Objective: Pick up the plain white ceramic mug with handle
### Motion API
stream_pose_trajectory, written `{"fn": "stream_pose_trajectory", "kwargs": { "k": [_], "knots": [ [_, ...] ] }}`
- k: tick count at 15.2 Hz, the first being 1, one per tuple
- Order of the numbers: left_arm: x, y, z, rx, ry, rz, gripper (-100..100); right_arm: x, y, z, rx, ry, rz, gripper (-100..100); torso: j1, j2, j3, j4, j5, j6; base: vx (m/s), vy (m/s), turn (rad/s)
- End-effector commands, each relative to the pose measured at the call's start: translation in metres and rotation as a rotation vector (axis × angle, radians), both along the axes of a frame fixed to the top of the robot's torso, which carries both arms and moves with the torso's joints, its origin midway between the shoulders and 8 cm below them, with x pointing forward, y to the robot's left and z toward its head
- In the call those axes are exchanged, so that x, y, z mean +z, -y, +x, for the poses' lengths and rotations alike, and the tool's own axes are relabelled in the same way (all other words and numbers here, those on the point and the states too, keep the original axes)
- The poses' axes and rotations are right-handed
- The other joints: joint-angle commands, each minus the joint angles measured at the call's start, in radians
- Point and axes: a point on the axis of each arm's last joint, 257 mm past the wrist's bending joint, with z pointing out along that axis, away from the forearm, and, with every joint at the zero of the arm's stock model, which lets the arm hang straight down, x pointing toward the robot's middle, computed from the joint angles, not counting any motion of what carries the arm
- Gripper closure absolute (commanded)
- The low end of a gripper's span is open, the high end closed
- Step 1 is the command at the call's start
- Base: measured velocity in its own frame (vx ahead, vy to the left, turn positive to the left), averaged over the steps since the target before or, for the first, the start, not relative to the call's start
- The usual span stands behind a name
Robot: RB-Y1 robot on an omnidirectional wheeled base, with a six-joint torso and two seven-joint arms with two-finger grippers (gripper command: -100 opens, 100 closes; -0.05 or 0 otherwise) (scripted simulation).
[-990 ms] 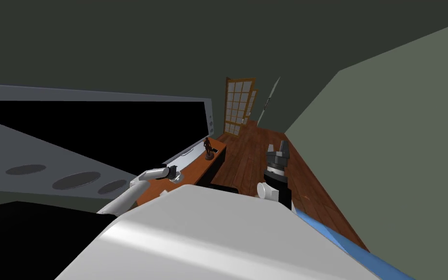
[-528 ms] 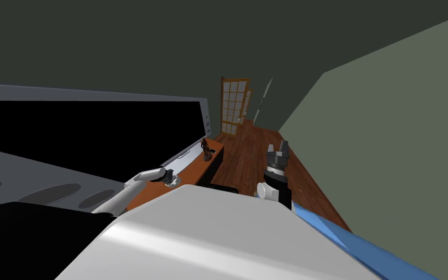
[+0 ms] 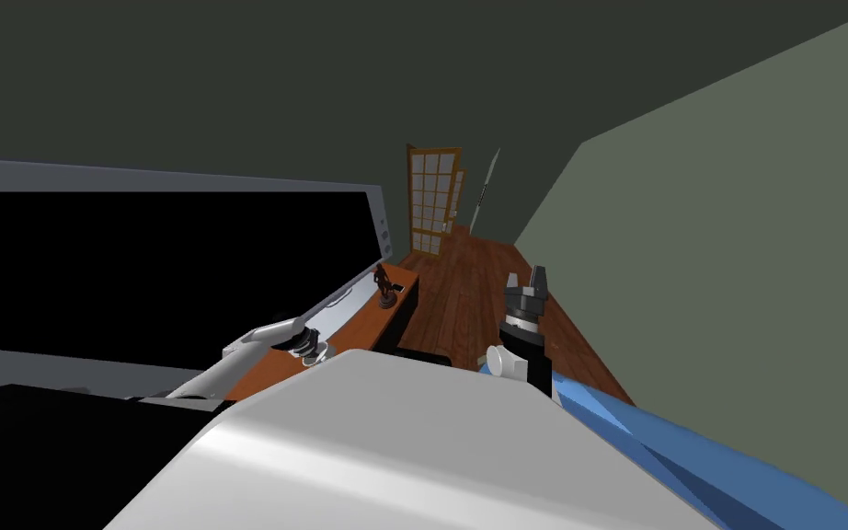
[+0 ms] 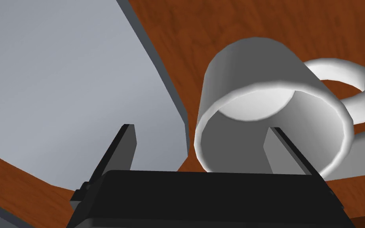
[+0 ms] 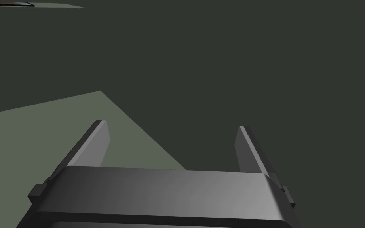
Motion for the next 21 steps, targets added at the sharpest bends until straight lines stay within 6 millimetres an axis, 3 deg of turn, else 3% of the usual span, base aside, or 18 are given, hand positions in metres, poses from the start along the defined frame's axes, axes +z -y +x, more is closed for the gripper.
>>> {"fn": "stream_pose_trajectory", "kwargs": {
  "k": [1, 7, 11, 12, 13, 17, 18, 20, 21],
  "knots": [
    [-0.002, 0.002, -0.019, 0.044, -0.049, -0.038, -100, 0.0, 0.0, 0.0, 0.0, 0.0, 0.0, 0, 0.0, 0.0, 0.0, 0.0, 0.0, 0.0, 0.014, 0.025, -0.204],
    [-0.003, 0.005, -0.04, 0.103, -0.106, -0.088, -100, 0.0, 0.0, 0.0, 0.0, 0.0, 0.0, 0, 0.0, 0.0, 0.0, 0.0, 0.0, 0.0, 0.012, 0.025, -0.115],
    [-0.023, 0.018, -0.04, 0.094, -0.092, -0.079, -100, 0.0, 0.0, 0.0, 0.0, 0.0, 0.0, 0, 0.0, 0.0, 0.0, 0.0, 0.0, -0.001, 0.0, 0.02, -0.02],
    [-0.019, 0.015, -0.04, 0.095, -0.096, -0.081, -100, 0.0, 0.0, 0.0, 0.0, 0.0, 0.0, 0, -0.001, 0.001, 0.0, 0.0, 0.0, 0.0, -0.006, 0.005, -0.018],
    [-0.02, 0.015, -0.04, 0.095, -0.094, -0.08, 100, 0.0, 0.0, 0.0, 0.0, 0.0, 0.0, 0, -0.001, 0.001, 0.001, 0.0, 0.0, -0.001, 0.0, 0.0, 0.0],
    [-0.02, 0.015, -0.039, 0.092, -0.093, -0.078, 100, 0.0, 0.0, 0.0, 0.0, 0.0, 0.0, 0, -0.002, 0.001, 0.0, 0.0, 0.0, -0.001, 0.0, 0.0, 0.0],
    [-0.008, 0.008, -0.037, 0.095, -0.096, -0.08, 100, 0.0, 0.0, 0.0, 0.0, 0.0, 0.0, 0, -0.002, 0.001, 0.0, 0.0, 0.0, -0.001, 0.001, -0.008, 0.032],
    [-0.003, 0.005, -0.037, 0.095, -0.098, -0.08, 100, 0.0, 0.0, 0.0, 0.0, 0.0, 0.0, 0, -0.003, 0.001, 0.0, 0.0, -0.001, -0.002, 0.004, -0.018, 0.032],
    [-0.008, 0.006, -0.036, 0.093, -0.095, -0.078, 100, 0.0, 0.0, 0.0, 0.0, 0.0, 0.0, 0, -0.003, 0.001, 0.0, 0.0, -0.001, -0.002, 0.002, -0.011, 0.007]
  ]
}}
